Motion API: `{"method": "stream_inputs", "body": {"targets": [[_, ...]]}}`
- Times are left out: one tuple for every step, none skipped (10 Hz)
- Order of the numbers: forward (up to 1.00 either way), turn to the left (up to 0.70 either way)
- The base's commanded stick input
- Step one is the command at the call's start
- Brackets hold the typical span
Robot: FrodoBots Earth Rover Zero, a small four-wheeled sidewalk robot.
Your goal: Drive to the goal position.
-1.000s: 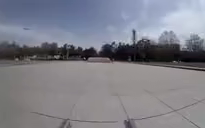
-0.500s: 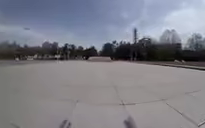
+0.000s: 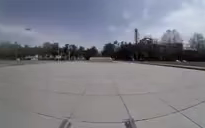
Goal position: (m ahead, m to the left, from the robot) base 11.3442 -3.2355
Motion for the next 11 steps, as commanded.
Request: {"method": "stream_inputs", "body": {"targets": [[0.85,0.00],[0.85,0.00],[0.85,0.00],[0.85,0.00],[0.85,0.00],[0.85,0.00],[0.85,0.00],[0.85,0.00],[0.85,0.00],[0.85,0.00],[0.85,0.00]]}}
